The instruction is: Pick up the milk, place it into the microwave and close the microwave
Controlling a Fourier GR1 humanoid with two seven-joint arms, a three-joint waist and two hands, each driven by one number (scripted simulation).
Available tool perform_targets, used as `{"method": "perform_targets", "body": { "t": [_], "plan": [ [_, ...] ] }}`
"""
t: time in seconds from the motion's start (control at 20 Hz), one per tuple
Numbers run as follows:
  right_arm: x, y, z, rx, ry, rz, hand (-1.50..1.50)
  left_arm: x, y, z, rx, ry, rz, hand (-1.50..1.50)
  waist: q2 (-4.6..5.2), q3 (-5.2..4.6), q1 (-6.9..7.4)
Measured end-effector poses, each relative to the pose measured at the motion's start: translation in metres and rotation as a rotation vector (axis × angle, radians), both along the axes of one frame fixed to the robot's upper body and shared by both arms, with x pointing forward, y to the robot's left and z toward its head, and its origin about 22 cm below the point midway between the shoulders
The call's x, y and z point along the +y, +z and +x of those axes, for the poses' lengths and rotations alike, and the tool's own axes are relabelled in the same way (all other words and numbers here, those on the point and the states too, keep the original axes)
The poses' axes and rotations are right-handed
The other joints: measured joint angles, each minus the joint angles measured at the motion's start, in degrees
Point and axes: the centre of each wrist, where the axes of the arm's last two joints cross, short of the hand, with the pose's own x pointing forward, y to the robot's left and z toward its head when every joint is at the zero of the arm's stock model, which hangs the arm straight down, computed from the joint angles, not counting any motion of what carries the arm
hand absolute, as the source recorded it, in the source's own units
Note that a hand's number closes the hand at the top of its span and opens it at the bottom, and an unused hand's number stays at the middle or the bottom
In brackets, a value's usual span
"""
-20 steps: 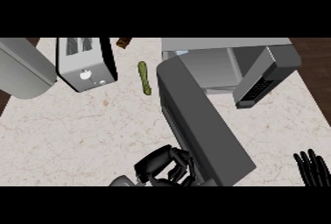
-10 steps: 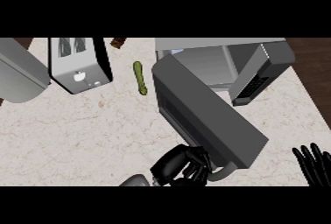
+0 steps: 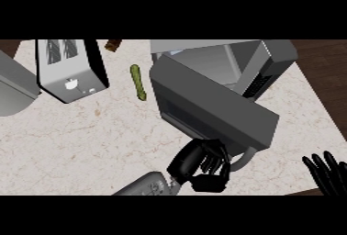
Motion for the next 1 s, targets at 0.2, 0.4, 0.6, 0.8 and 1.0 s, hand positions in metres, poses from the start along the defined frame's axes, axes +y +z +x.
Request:
{"method": "perform_targets", "body": {
  "t": [0.2,0.4,0.6,0.8,1.0],
  "plan": [
    [0.004,0.011,0.0,-0.009,0.022,0.006,-1.5,-0.008,0.013,0.012,-0.028,0.061,-0.043,1.5,0.28,-0.01,-1.21],
    [0.007,0.02,0.0,-0.011,0.028,0.006,-1.5,-0.013,0.022,0.026,-0.05,0.117,-0.064,1.5,0.64,0.01,-2.06],
    [0.008,0.03,0.0,-0.009,0.04,0.002,-1.5,-0.017,0.033,0.043,-0.064,0.162,-0.078,1.5,1.06,0.04,-2.9],
    [0.009,0.038,0.001,-0.006,0.042,0.001,-1.5,-0.018,0.042,0.059,-0.057,0.2,-0.096,1.5,1.45,0.08,-3.55],
    [0.008,0.045,0.002,-0.004,0.045,-0.004,-1.5,-0.019,0.05,0.073,-0.043,0.232,-0.117,1.5,1.85,0.11,-4.3]
  ]
}}
